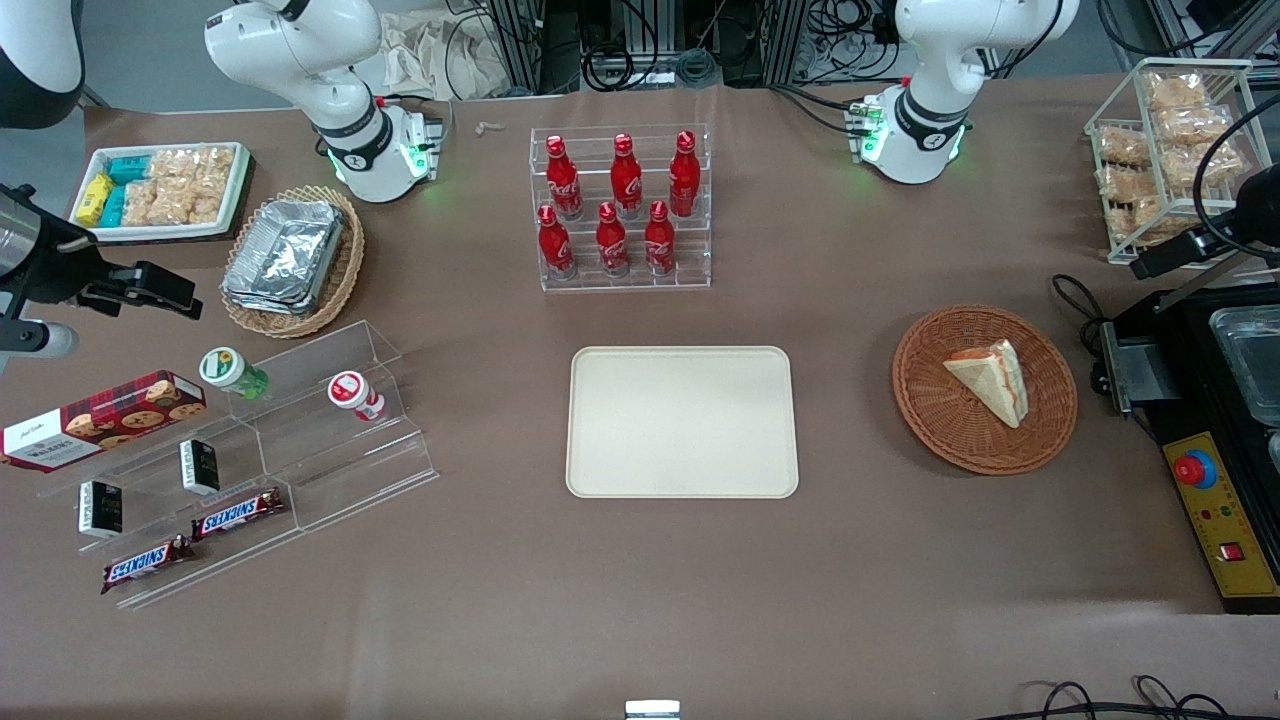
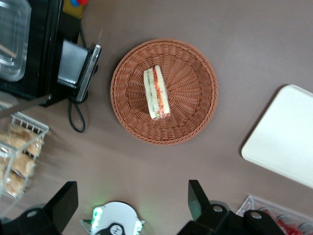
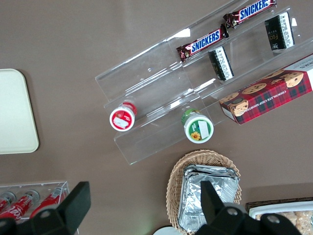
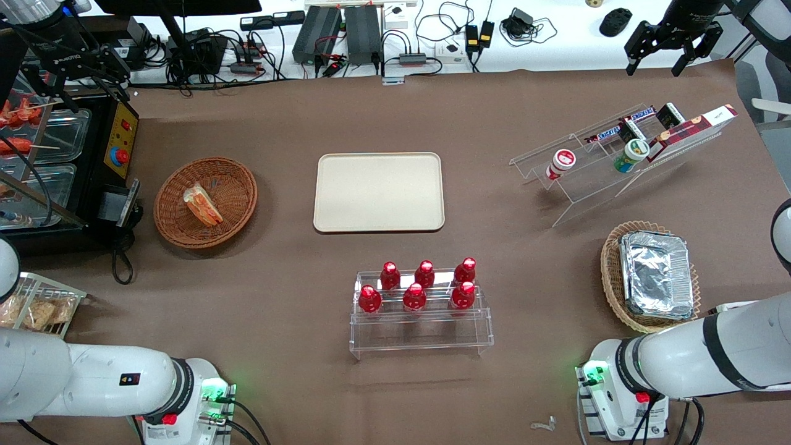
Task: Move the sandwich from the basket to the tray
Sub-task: 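Move the left gripper over the wicker basket above the sandwich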
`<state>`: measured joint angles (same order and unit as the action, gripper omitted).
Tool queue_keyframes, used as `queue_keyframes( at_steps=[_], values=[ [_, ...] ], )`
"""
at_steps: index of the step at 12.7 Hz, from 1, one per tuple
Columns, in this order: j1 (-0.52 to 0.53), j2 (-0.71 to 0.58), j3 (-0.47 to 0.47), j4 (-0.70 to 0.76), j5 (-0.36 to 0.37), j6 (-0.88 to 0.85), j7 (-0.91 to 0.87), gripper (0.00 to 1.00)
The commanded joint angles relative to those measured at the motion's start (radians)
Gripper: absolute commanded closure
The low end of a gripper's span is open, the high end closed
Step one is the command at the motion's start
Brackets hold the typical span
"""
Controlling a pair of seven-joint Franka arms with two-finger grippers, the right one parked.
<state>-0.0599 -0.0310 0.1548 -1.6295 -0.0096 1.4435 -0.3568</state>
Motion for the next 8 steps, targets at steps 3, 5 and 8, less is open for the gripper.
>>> queue_keyframes(
  at_steps=[3, 5, 8],
  values=[
    [-0.015, -0.063, -0.056, -0.238, 0.003, 0.246, -0.337, 0.0],
    [-0.015, -0.073, -0.07, -0.352, 0.003, 0.363, -0.433, 0.0],
    [-0.015, -0.061, -0.081, -0.518, 0.014, 0.547, -0.499, 0.0]
  ],
)
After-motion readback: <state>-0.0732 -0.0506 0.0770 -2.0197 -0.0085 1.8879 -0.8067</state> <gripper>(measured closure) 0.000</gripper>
